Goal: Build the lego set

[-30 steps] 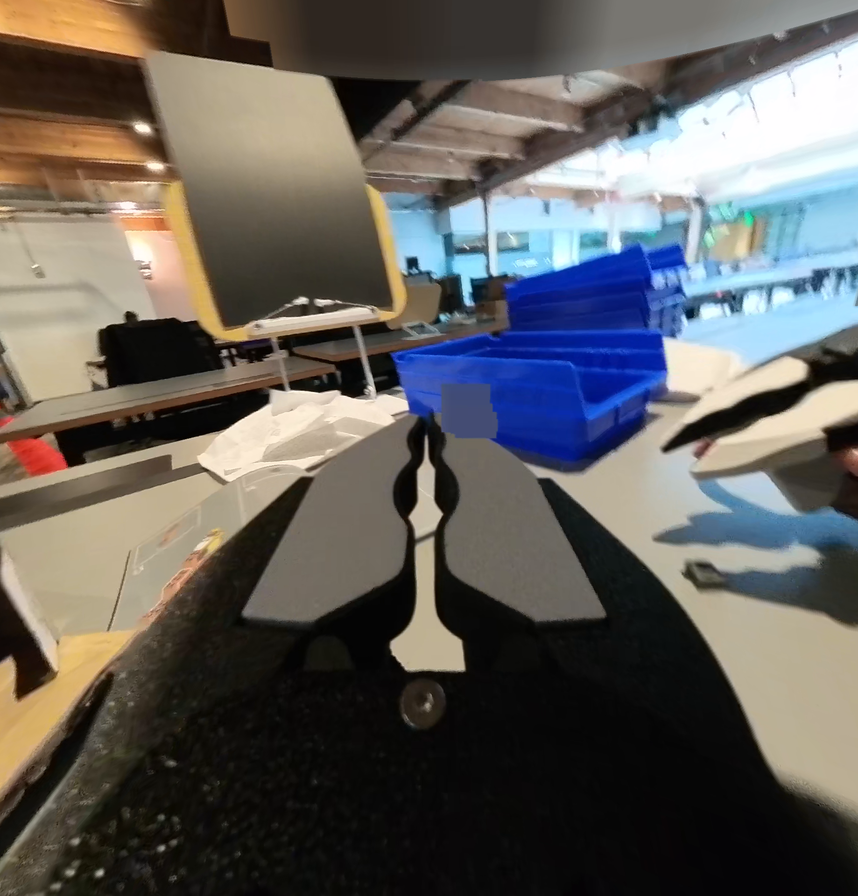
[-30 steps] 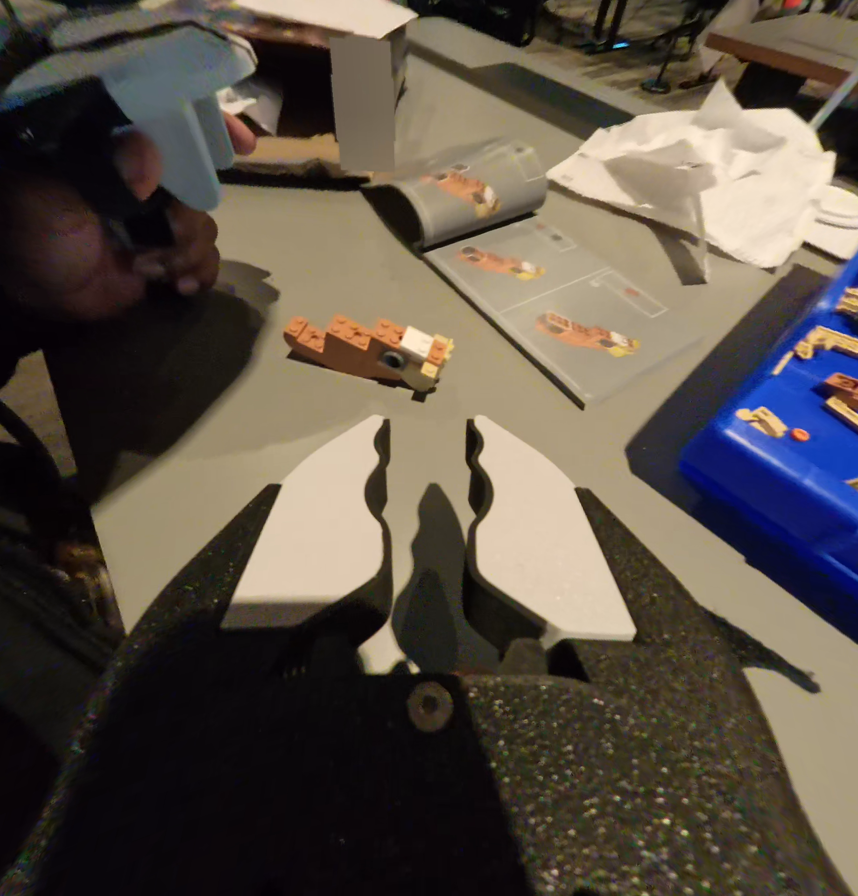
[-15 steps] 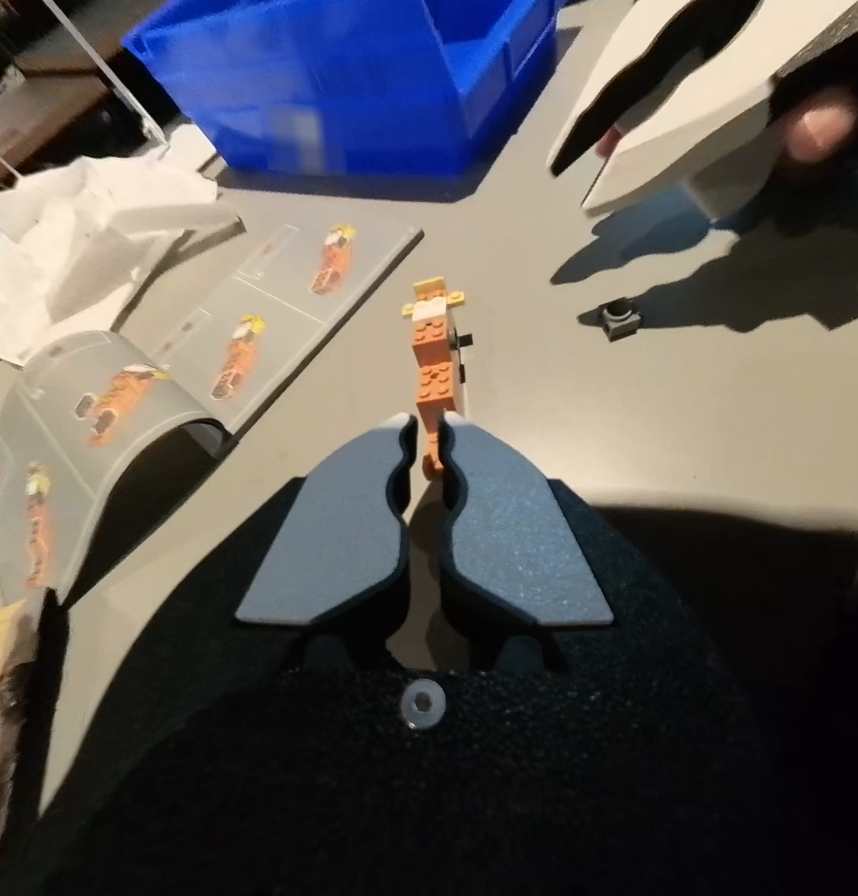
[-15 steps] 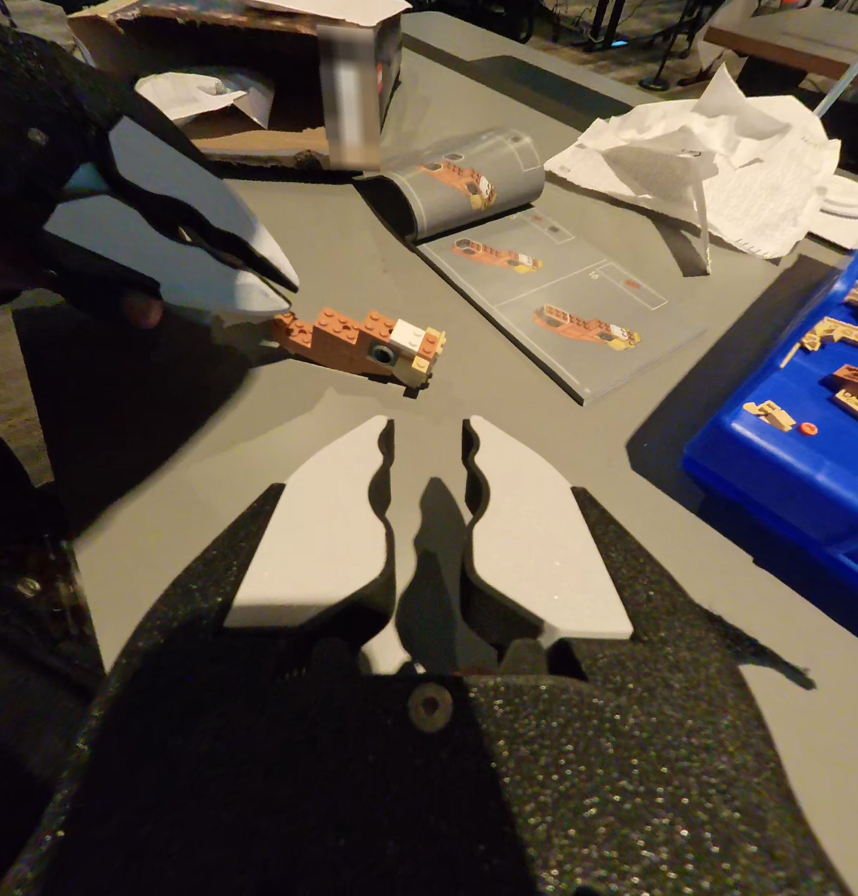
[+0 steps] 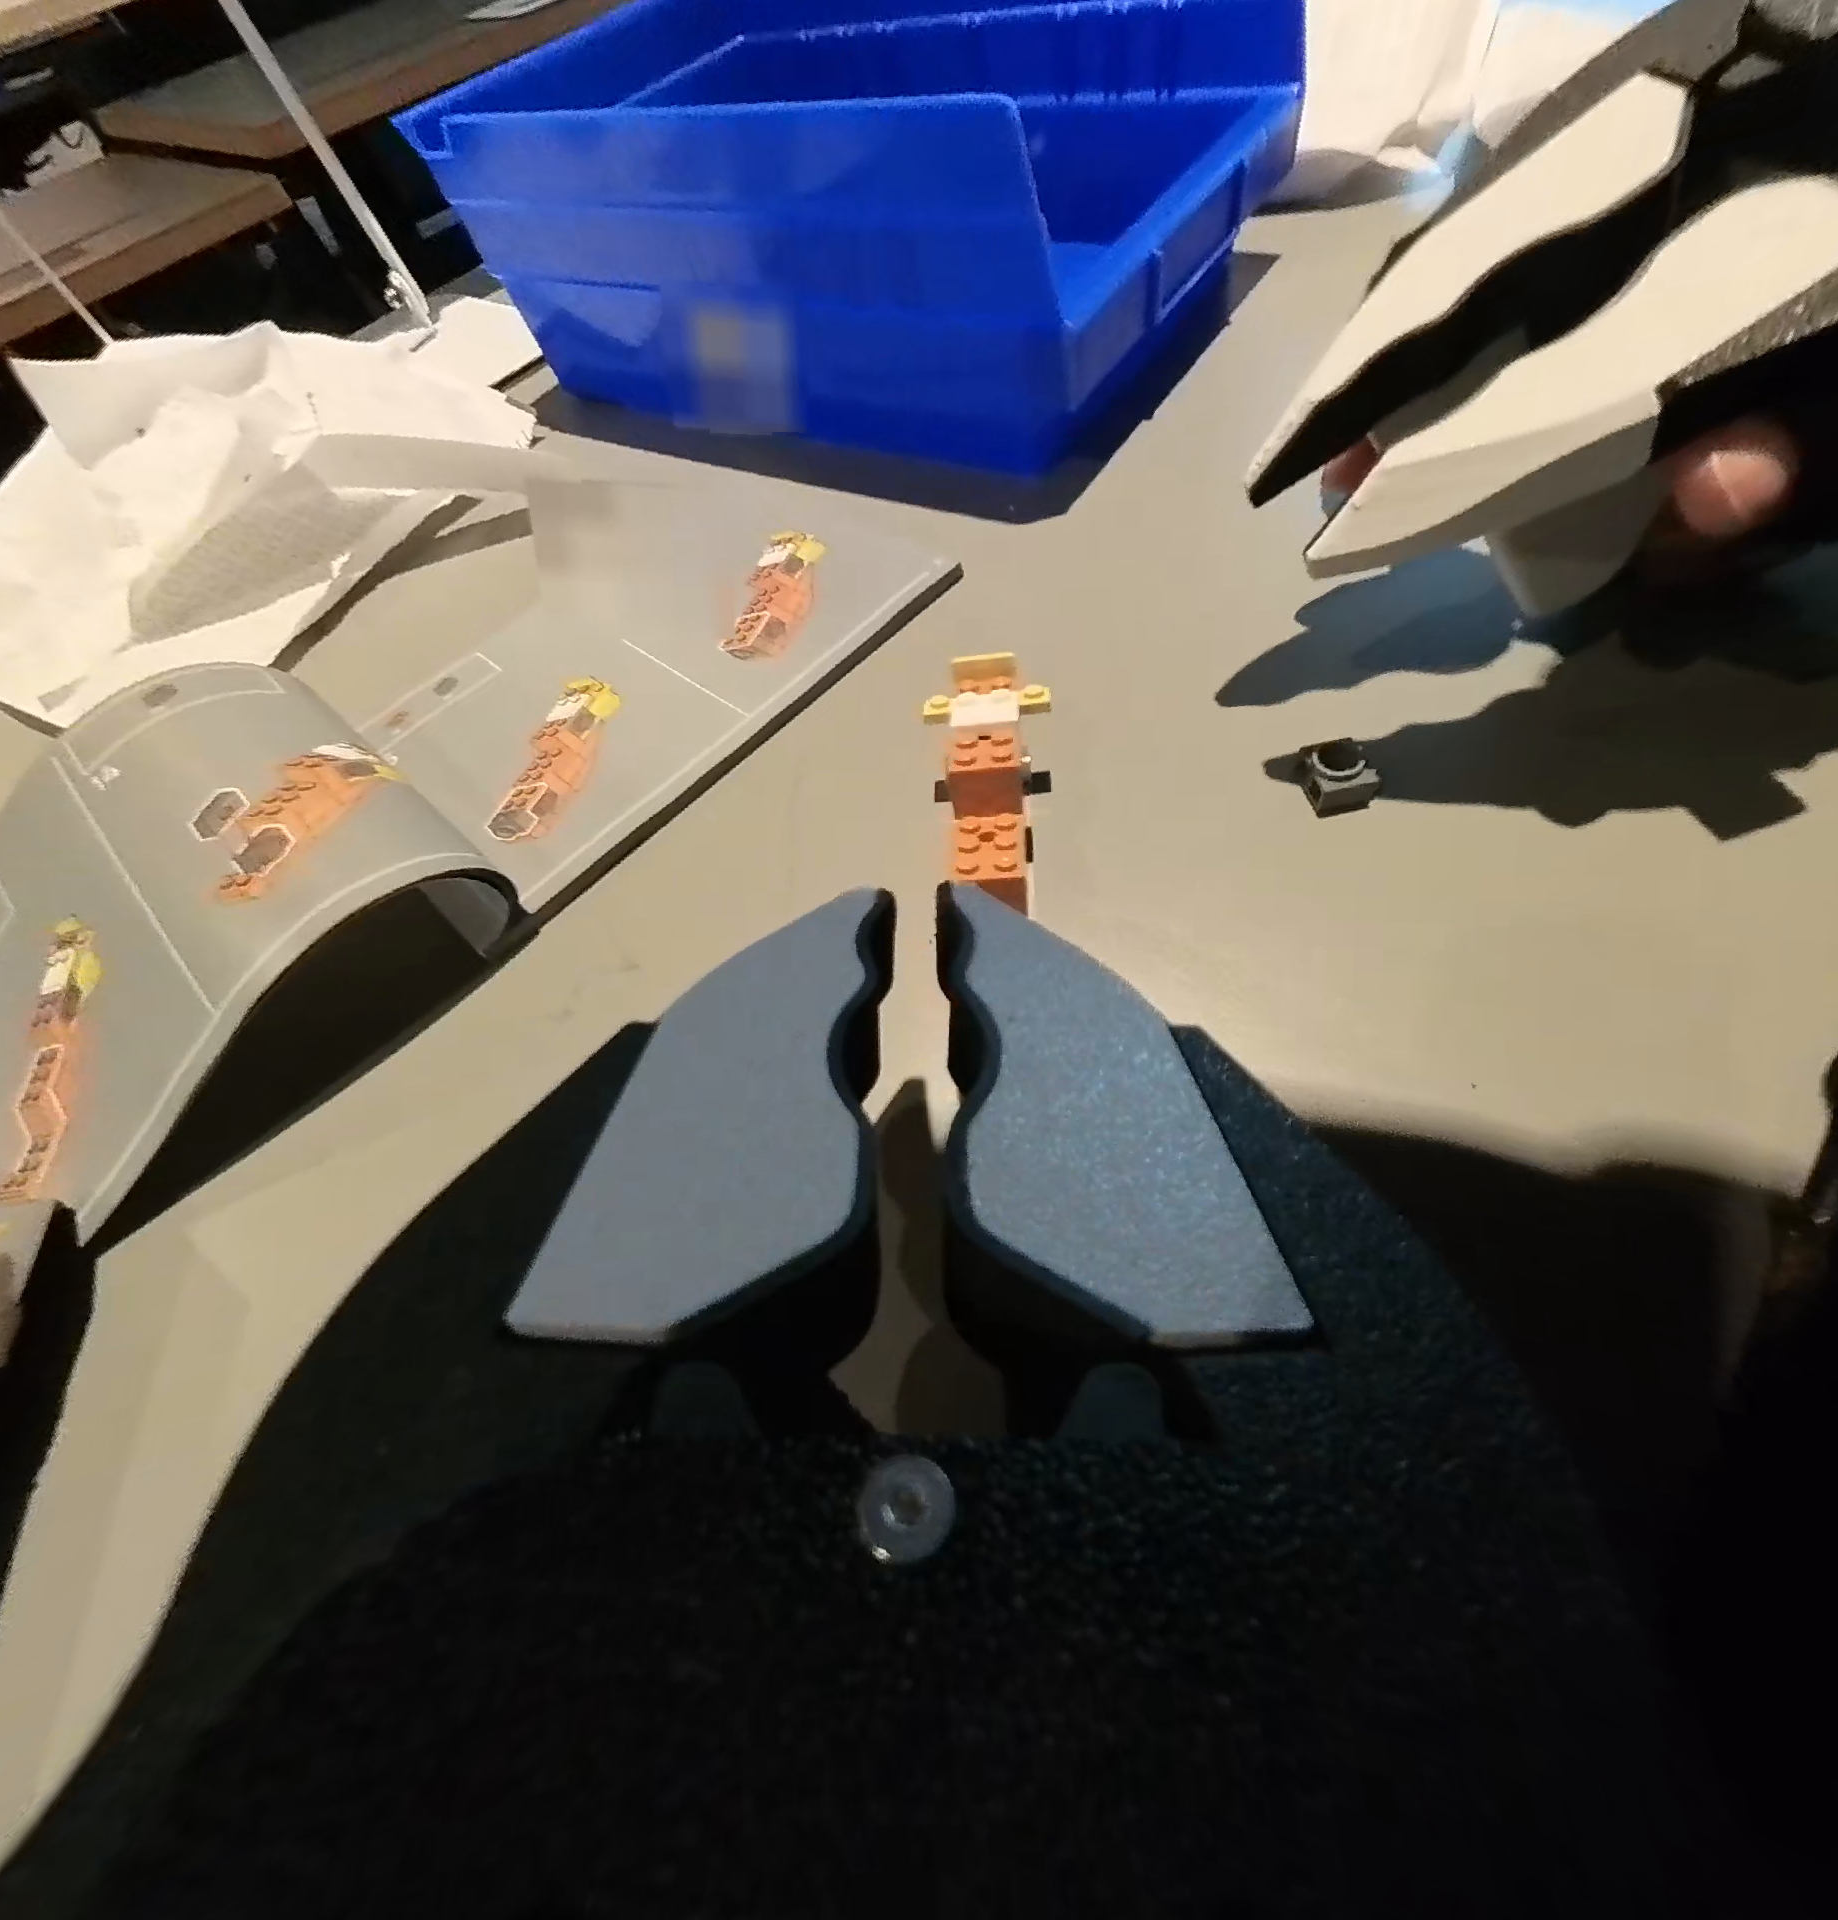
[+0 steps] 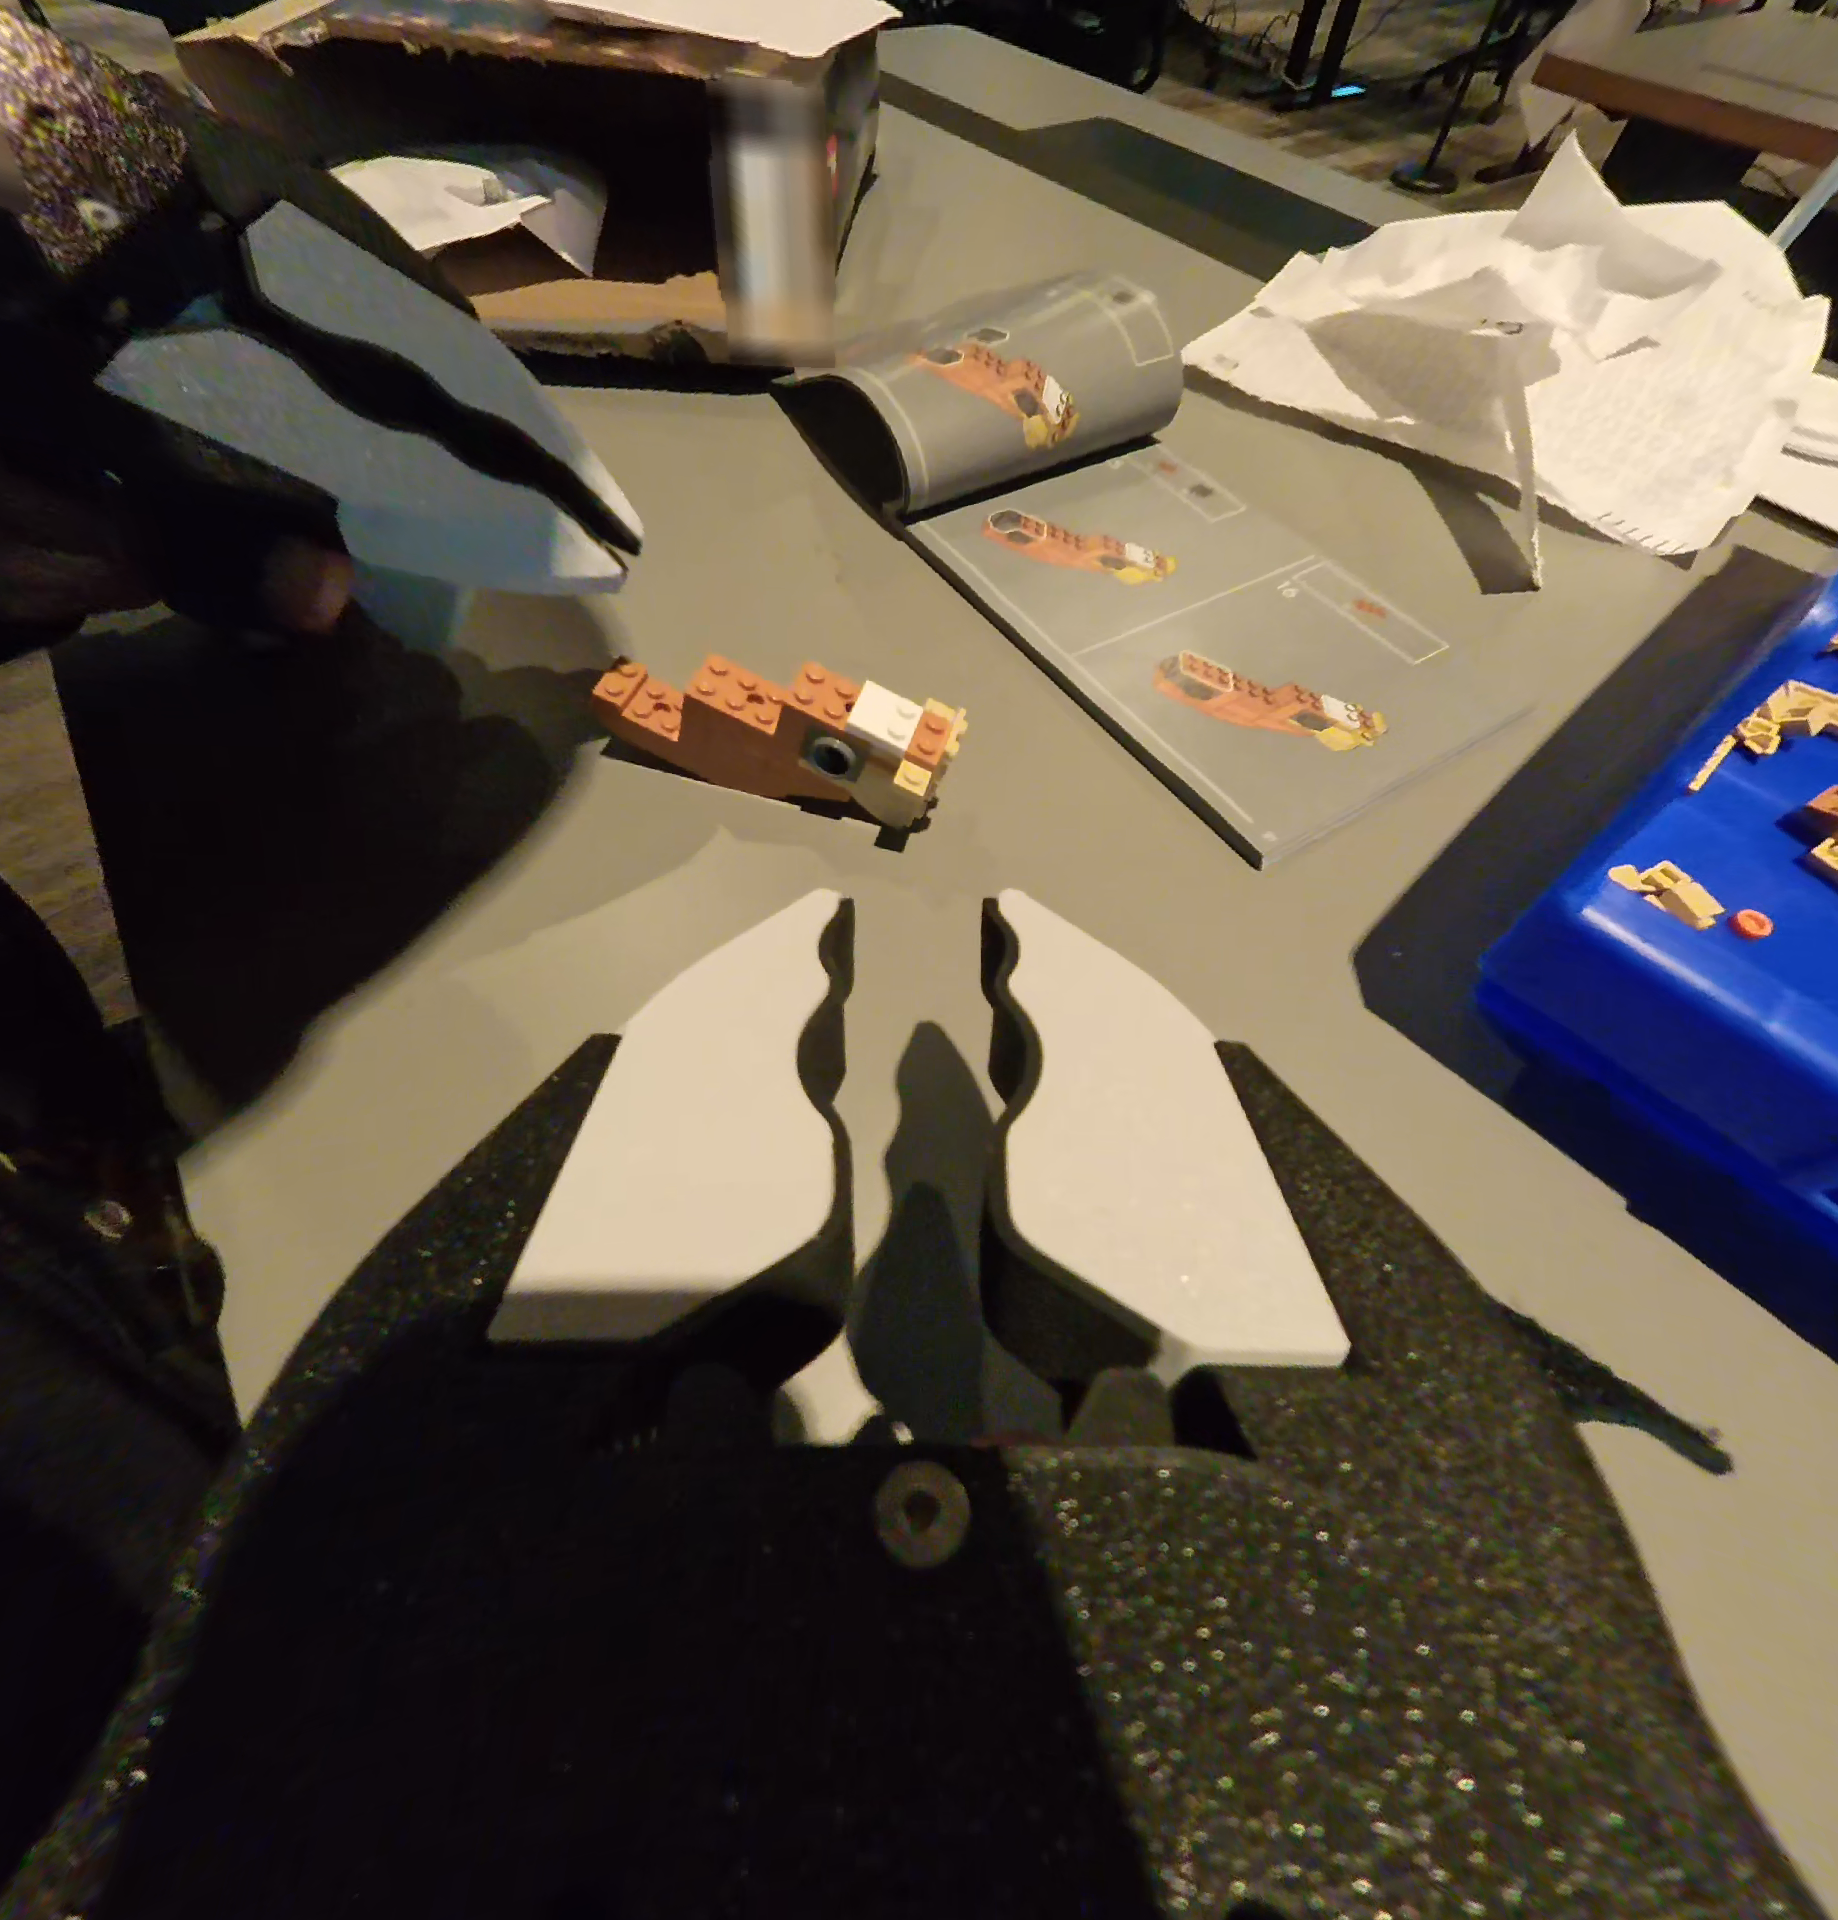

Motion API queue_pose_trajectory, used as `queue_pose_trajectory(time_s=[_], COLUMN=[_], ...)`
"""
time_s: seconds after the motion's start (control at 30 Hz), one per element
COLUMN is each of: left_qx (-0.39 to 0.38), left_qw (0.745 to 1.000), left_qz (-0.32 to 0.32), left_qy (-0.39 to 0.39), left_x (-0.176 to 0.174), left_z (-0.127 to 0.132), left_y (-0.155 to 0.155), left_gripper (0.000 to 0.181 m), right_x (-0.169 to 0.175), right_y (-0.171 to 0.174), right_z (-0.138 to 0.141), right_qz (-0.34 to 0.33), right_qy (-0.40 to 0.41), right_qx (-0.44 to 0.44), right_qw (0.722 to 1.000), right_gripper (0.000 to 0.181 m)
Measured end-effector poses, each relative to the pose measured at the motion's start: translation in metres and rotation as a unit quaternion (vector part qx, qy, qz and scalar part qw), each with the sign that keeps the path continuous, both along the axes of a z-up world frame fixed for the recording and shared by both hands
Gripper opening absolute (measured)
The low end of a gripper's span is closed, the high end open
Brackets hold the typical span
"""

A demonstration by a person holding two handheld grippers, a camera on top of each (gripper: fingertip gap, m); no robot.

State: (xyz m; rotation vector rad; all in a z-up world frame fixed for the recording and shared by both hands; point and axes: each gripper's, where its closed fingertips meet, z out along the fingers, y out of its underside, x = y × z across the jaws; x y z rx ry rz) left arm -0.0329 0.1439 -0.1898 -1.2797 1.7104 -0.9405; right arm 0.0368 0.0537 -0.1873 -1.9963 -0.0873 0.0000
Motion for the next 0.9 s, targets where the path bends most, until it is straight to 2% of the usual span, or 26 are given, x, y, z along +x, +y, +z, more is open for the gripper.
queue_pose_trajectory(time_s=[0.27,0.9], left_qx=[-0.024,-0.012], left_qw=[1.000,1.000], left_qz=[0.003,0.008], left_qy=[-0.002,-0.005], left_x=[0.0001,0.0000], left_z=[0.0021,0.0021], left_y=[0.0032,0.0035], left_gripper=[0.007,0.007], right_x=[0.0018,0.0008], right_y=[0.0000,0.0007], right_z=[0.0005,0.0006], right_qz=[-0.003,0.002], right_qy=[0.009,0.011], right_qx=[0.001,0.002], right_qw=[1.000,1.000], right_gripper=[0.021,0.021])
